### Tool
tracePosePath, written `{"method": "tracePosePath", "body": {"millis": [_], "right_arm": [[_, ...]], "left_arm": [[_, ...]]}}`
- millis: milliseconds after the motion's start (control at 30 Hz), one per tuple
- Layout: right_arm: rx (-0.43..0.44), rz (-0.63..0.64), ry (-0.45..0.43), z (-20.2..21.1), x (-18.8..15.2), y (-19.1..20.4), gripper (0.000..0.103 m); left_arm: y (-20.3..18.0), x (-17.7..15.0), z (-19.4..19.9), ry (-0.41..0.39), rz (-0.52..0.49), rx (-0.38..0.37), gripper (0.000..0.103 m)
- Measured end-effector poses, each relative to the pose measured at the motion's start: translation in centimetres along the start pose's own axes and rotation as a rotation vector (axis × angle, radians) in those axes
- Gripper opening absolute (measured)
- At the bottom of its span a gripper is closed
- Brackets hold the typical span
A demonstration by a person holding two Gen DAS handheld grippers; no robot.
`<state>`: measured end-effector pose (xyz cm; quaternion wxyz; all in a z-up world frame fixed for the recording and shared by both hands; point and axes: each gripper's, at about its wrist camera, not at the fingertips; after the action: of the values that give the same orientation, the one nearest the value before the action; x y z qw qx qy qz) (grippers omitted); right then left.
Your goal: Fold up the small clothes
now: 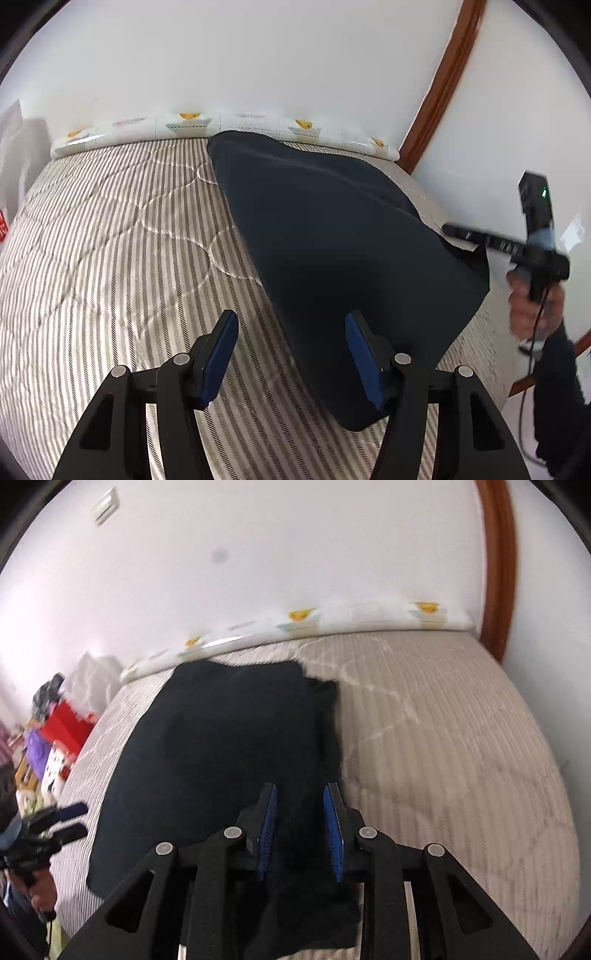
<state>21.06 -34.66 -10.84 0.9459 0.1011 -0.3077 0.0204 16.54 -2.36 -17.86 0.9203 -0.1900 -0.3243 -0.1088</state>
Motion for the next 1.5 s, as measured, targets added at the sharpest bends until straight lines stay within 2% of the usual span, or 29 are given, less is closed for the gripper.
{"method": "tracePosePath", "body": {"millis": [67,100,133,200,267,333,400,500,567,667,767,833,900,967,1033,1100,1200,1367,1433,1500], "right_arm": [[-0.011,0.028,0.027,-1.2,-0.6,0.5,0.026],[-0.049,0.04,0.038,-2.0,-0.9,0.6,0.017],[-0.071,0.048,0.034,-2.4,-1.1,0.6,0.004],[-0.061,0.027,-0.032,-1.8,-1.3,-0.6,0.004],[-0.051,-0.052,-0.1,-0.3,-1.7,-2.5,0.003],[-0.004,-0.12,-0.099,0.3,-2.5,-4.0,0.003],[-0.053,-0.101,-0.074,0.3,-3.2,-3.6,0.003],[-0.165,-0.072,-0.106,1.7,-4.3,-2.9,0.005],[-0.155,-0.11,-0.124,2.9,-5.0,-3.5,0.005],[-0.16,-0.137,-0.086,2.8,-6.3,-4.1,0.005],[-0.229,-0.169,0.005,2.2,-8.3,-4.9,0.005],[-0.236,-0.193,0.017,2.9,-9.0,-5.1,0.005],[-0.263,-0.187,-0.009,4.8,-9.0,-4.4,0.006],[-0.31,-0.153,-0.036,6.9,-8.6,-2.9,0.016],[-0.327,-0.125,-0.072,9.1,-8.1,-1.2,0.05],[-0.316,-0.109,-0.116,11.5,-7.6,0.8,0.067],[-0.303,-0.074,-0.157,14.7,-7.4,3.4,0.074],[-0.29,-0.025,-0.186,18.5,-7.8,7.6,0.076],[-0.301,-0.042,-0.204,20.1,-8.3,8.4,0.089],[-0.32,-0.041,-0.236,21.4,-8.7,9.0,0.097]], "left_arm": [[-0.1,-0.1,-0.1,0.007,0.013,-0.001,0.059],[-0.3,-0.2,-0.2,0.013,0.012,0.003,0.059],[-0.5,-0.3,-0.4,0.018,0.009,0.013,0.059],[-0.9,-0.5,-0.4,0.02,0.006,0.04,0.059],[-1.2,-0.6,-0.4,0.025,0.006,0.055,0.059],[-1.6,-0.7,-0.2,0.025,0.009,0.053,0.059],[-1.9,-0.9,-0.2,0.029,0.01,0.049,0.059],[-2.5,-1.3,-0.1,0.029,0.001,0.055,0.059],[-2.9,-1.8,-0.2,0.034,-0.012,0.076,0.06],[-3.3,-2.5,-0.7,0.058,-0.028,0.111,0.061],[-3.5,-3.3,-0.4,0.082,-0.023,0.121,0.061],[-3.9,-3.5,0.6,0.077,-0.03,0.13,0.061],[-4.5,-3.5,1.9,0.064,-0.041,0.153,0.061],[-5.1,-3.5,3.2,0.045,-0.042,0.176,0.061],[-5.8,-3.5,4.9,0.016,-0.035,0.197,0.063],[-6.8,-3.5,7.2,-0.027,-0.022,0.222,0.067],[-8.1,-3.7,10.0,-0.078,-0.015,0.245,0.075],[-11.2,-4.1,14.8,-0.174,-0.035,0.277,0.084],[-12.2,-4.3,16.2,-0.193,-0.033,0.288,0.09],[-12.9,-4.7,17.3,-0.204,-0.027,0.287,0.092]]}}
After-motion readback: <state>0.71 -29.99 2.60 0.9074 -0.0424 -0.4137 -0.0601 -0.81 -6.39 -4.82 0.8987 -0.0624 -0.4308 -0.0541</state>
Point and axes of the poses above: each gripper's, at about its wrist camera, not at the fingertips, and z roughly against the way its jaws point, y to its left, x to its top, and after that the axes turned 2 degrees about -x, right-handed
